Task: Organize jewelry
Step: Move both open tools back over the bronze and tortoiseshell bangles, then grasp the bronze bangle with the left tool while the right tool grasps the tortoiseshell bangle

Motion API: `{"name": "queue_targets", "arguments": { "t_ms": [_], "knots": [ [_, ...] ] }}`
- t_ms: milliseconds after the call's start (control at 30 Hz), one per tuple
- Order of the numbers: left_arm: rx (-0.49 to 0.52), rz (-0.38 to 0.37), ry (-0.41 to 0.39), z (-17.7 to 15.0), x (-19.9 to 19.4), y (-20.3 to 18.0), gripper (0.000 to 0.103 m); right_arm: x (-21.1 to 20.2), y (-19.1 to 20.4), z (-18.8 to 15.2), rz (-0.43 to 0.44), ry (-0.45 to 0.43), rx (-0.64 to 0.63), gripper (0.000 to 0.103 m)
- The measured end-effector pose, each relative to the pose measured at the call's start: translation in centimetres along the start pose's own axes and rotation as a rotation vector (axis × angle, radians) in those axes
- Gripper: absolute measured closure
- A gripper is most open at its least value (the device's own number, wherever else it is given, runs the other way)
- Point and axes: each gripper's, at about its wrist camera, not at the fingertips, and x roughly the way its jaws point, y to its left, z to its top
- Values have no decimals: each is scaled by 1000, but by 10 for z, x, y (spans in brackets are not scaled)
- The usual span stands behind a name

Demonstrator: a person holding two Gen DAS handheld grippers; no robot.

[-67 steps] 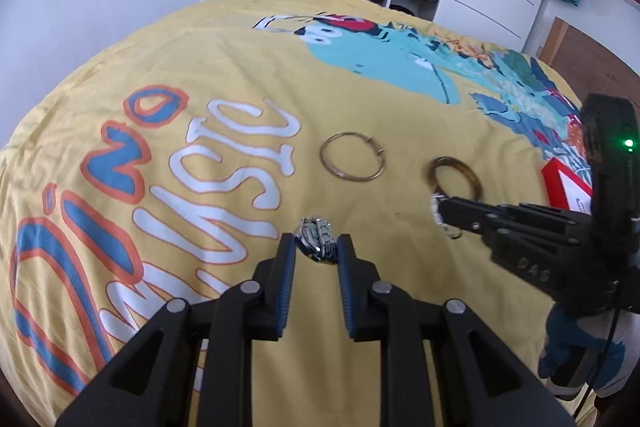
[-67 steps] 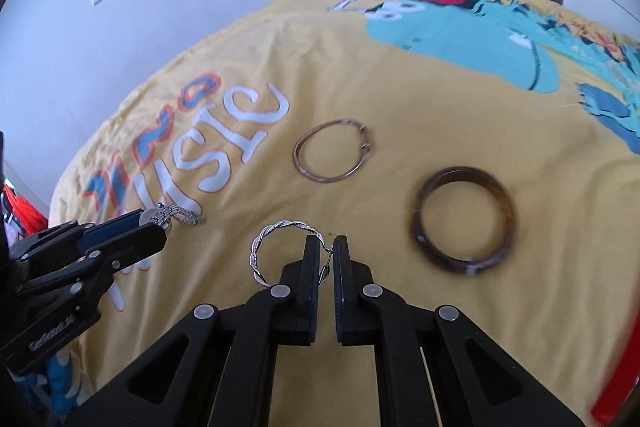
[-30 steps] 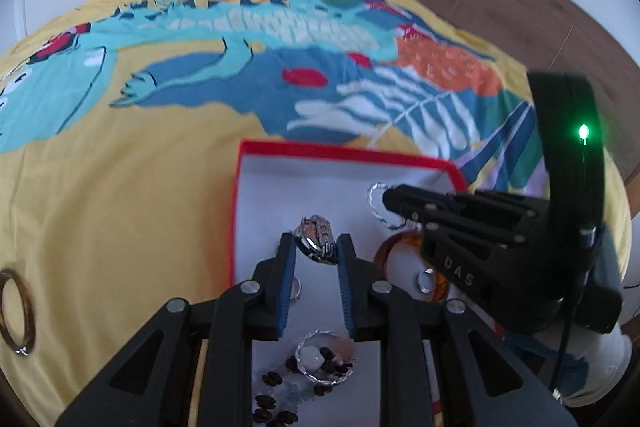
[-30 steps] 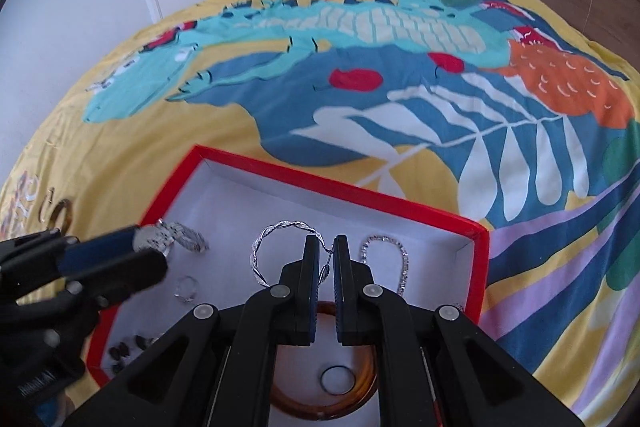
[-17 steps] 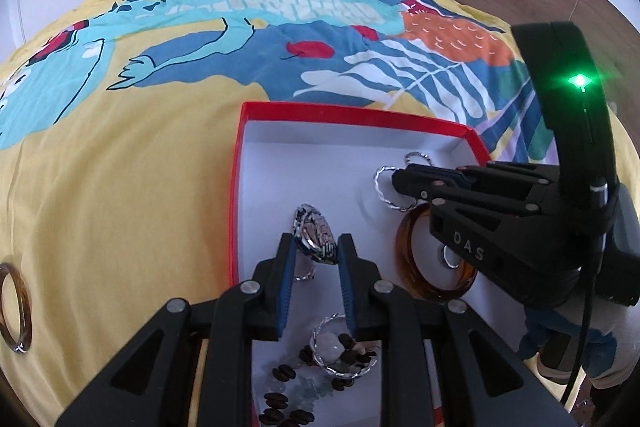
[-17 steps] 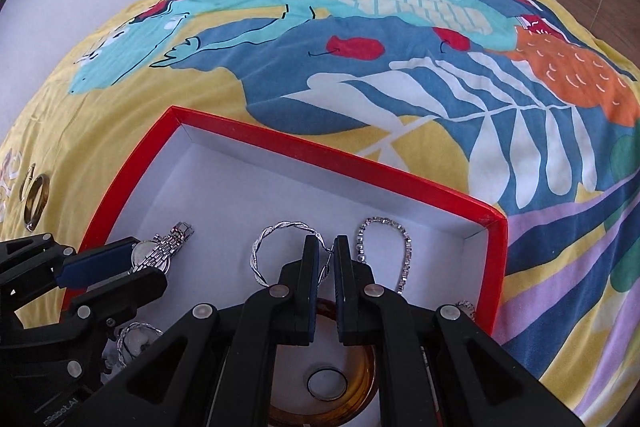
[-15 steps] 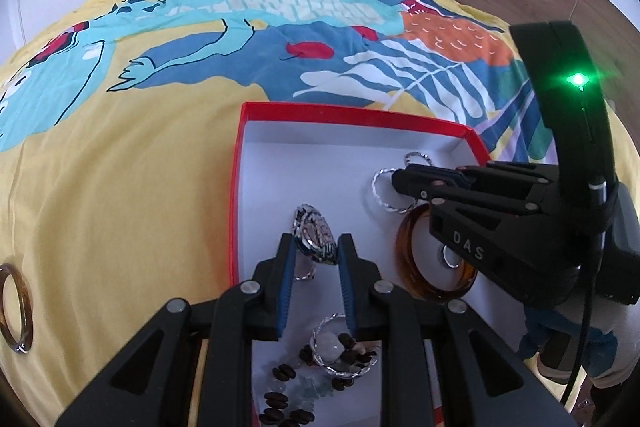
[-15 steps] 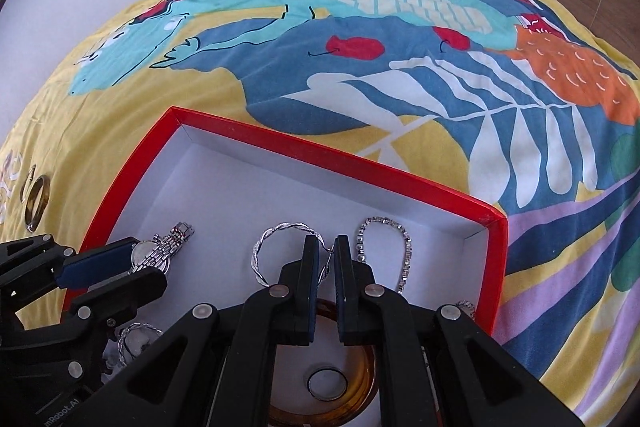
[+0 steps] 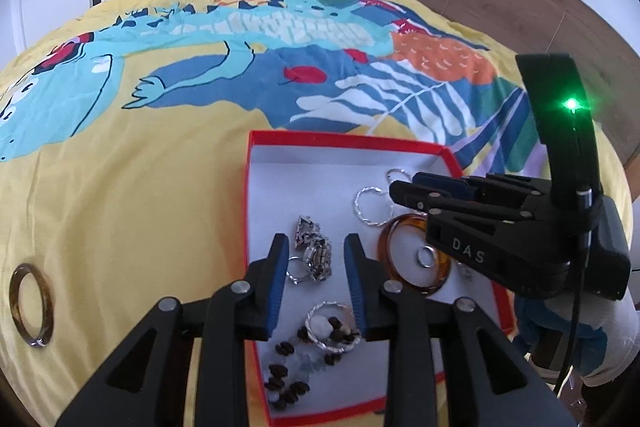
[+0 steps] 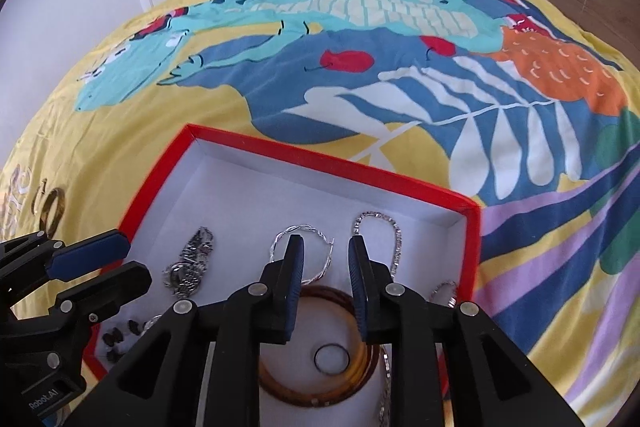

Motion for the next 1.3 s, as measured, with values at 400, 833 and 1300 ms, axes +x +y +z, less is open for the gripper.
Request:
{"name": "queue_targets", "arguments": {
  "t_ms": [400, 833, 1300],
  "knots": [
    [-101, 125, -79, -14, -87, 92, 68, -58, 76, 18, 104, -89, -60, 73],
    [-327, 408, -40, -77, -139, 283, 68, -27, 230, 14, 318, -26, -182, 69],
    [-451, 450, 30, -96, -103, 365, 68, 55, 293, 4, 329, 94, -216, 69]
  ]
}}
